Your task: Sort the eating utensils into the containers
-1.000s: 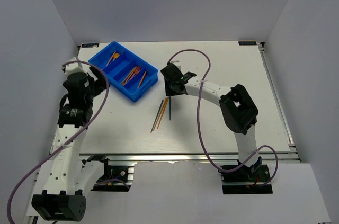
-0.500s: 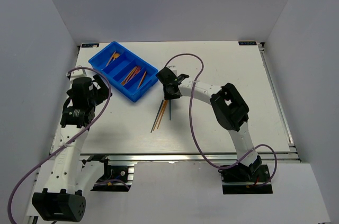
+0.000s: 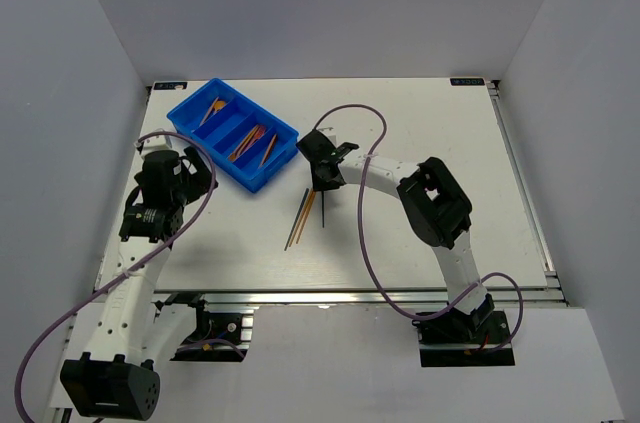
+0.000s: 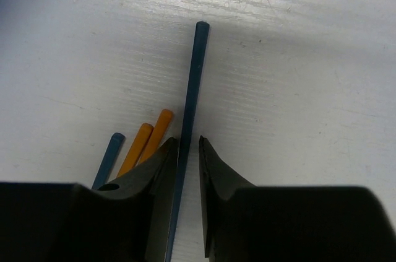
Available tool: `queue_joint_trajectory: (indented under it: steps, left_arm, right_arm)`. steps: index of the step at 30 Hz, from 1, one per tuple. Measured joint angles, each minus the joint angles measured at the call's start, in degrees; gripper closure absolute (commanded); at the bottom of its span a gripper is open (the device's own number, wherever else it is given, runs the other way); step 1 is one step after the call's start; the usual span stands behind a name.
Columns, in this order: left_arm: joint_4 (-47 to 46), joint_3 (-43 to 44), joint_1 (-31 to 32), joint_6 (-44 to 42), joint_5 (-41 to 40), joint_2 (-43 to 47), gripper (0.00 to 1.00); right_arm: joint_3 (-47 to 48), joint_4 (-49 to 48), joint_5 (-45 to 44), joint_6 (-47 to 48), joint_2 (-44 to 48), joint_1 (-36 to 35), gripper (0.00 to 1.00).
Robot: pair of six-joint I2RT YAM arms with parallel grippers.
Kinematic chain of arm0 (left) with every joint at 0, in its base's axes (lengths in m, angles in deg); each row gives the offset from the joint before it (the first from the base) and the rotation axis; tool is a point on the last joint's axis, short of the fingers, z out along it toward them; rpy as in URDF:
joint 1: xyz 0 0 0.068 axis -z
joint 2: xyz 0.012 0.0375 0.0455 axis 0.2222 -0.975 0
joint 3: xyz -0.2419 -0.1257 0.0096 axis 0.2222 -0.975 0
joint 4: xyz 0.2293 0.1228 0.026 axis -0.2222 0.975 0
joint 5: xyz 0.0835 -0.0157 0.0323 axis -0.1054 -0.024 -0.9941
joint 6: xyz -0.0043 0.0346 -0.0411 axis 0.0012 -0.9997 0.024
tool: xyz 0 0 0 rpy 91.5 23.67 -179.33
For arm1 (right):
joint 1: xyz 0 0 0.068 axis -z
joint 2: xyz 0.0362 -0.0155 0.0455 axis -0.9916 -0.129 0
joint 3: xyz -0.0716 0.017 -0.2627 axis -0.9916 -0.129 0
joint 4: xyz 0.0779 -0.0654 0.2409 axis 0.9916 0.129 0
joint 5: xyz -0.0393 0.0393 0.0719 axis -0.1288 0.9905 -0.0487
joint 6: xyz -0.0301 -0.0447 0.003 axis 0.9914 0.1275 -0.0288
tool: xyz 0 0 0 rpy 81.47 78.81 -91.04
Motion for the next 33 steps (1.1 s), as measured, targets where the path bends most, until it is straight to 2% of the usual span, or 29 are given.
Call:
queue_joint_trajectory:
  steps: [3, 4, 7, 11, 15, 19, 23, 28, 33]
  left_arm:
    - [0.07, 0.02, 0.17, -0.17, 0.13, 0.00, 0.02]
    - [0.11, 0.02, 0.22, -0.22, 0.39, -0.02, 0.02]
    - [0.76, 0.31, 0.22, -0.31, 1.27, -0.24, 0.02]
    - [1.66, 1.92, 0.22, -0.20, 4.39, -1.99, 0.02]
    - [-1.20, 0.66, 0.81, 2.10, 12.50, -3.48, 0.02]
    - [-9.20, -4.46, 5.51, 8.02, 20.17, -3.41, 0.02]
    - [-22.82, -10.91, 12.15, 15.43, 27.39, -3.50, 0.02]
    - [-38.51, -14.99, 19.19, 23.58, 29.81, -7.02, 0.04]
    - [-48.13, -14.97, 25.94, 27.43, 29.70, -11.72, 0.11]
  right_arm:
    - [-0.26, -0.20, 0.02, -0.20, 0.00, 0.04, 0.80]
    - [-0.68, -0.63, 0.09, -0.26, 0.17, 0.13, 0.88]
    - [-2.32, -2.25, 0.72, -0.31, 0.98, 0.70, 1.00]
    - [-3.82, -3.50, 2.32, -0.46, 1.88, 1.51, 1.00]
    - [-8.57, -4.52, 3.48, -0.37, 5.31, 1.99, 1.00]
    - [-18.25, -3.63, 5.86, -0.13, 15.02, 2.12, 1.00]
    - [-24.11, -5.46, 9.40, 0.11, 26.47, 2.27, 1.00]
    - [-31.58, -15.52, 19.06, -0.35, 38.97, 2.27, 1.00]
    - [-36.13, -22.80, 27.26, -1.95, 43.85, 0.57, 1.00]
